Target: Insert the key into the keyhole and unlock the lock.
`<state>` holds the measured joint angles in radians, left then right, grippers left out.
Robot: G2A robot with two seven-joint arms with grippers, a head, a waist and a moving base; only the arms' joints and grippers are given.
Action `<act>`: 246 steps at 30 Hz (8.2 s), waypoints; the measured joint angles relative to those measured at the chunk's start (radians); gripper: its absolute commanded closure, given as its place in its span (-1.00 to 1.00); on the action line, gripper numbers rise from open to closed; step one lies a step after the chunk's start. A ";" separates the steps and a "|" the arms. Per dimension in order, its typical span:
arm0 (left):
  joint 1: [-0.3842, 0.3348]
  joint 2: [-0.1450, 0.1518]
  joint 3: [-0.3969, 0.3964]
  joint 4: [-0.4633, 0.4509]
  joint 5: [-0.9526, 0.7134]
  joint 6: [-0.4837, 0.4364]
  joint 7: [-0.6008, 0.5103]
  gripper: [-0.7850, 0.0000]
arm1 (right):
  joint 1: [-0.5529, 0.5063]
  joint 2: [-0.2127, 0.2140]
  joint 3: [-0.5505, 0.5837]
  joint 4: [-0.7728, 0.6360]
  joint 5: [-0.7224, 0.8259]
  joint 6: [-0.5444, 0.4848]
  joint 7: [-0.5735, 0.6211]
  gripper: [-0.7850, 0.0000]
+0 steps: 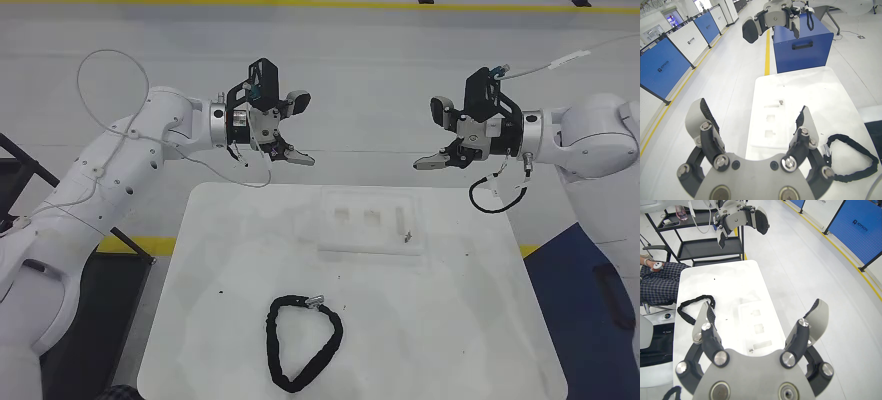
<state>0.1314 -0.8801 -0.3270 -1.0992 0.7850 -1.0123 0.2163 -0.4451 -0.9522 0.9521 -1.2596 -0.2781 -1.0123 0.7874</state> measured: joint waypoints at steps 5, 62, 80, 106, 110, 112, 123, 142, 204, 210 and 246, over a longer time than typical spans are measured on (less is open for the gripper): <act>0.000 0.000 0.000 0.000 0.000 0.000 0.000 -1.00 | 0.000 0.000 0.000 0.000 0.000 0.000 0.000 -1.00; 0.000 0.000 0.000 0.000 0.000 0.000 0.000 -1.00 | -0.060 -0.186 -0.356 0.395 0.051 0.850 0.202 -1.00; 0.000 0.000 0.000 0.000 0.000 0.000 0.000 -1.00 | -0.078 -0.202 -0.359 0.407 0.053 0.861 0.184 -1.00; 0.000 0.000 0.000 0.000 0.000 0.000 0.000 -1.00 | -0.116 -0.220 -0.384 0.298 -0.094 1.051 0.261 -0.54; 0.000 0.000 0.000 0.000 0.000 0.000 0.000 -1.00 | -0.111 -0.234 -0.394 0.321 -0.114 1.076 0.248 -0.40; 0.000 0.000 0.000 0.000 0.000 0.000 0.000 -1.00 | -0.109 -0.241 -0.397 0.335 -0.124 1.083 0.238 -0.24; 0.000 0.000 0.000 0.000 0.000 0.000 0.000 -1.00 | -0.101 -0.272 -0.411 0.382 -0.167 1.114 0.234 0.21; 0.000 0.000 0.000 0.000 0.000 0.000 0.000 -1.00 | -0.087 -0.323 -0.407 0.472 -0.178 1.158 0.245 1.00; 0.000 0.000 0.000 0.000 0.000 0.000 0.000 -1.00 | -0.778 -0.072 0.504 -0.624 -0.001 1.040 0.179 1.00; 0.002 0.000 -0.003 -0.005 0.002 0.004 -0.002 -1.00 | -0.778 -0.072 0.504 -0.624 -0.001 1.040 0.179 1.00; 0.374 -0.049 0.157 0.031 0.518 0.000 0.273 -1.00 | -0.778 -0.072 0.504 -0.624 -0.001 1.040 0.179 1.00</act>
<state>0.5050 -0.9294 -0.1700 -1.0683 1.3026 -1.0123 0.4888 -1.2226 -1.0239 1.4557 -1.8834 -0.2791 0.0275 0.9668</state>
